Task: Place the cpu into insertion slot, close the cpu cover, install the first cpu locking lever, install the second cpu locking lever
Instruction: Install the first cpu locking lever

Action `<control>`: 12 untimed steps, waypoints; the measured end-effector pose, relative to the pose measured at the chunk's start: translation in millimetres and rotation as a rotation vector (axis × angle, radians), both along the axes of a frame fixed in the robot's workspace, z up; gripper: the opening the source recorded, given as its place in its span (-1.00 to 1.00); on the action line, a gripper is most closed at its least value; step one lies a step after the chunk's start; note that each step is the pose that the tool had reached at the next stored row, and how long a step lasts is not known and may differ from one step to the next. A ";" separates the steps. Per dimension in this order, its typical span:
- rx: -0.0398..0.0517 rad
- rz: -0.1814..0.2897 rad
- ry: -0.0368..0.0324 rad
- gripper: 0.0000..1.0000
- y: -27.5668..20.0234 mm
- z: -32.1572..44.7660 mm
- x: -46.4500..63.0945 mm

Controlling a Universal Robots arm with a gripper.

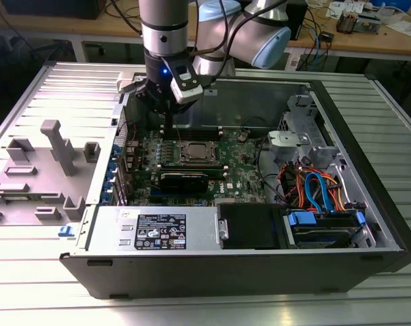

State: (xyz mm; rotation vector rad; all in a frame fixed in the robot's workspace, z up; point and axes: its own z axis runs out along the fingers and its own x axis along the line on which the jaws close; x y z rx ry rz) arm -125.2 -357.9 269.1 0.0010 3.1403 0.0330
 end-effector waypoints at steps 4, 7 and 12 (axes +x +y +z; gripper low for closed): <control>0.0001 0.000 0.0000 -0.79 1.3 -0.1 -0.3; 0.0001 0.000 -0.0001 -0.79 1.5 -0.1 -0.3; 0.0001 0.000 -0.0001 -0.79 4.5 -0.4 -0.4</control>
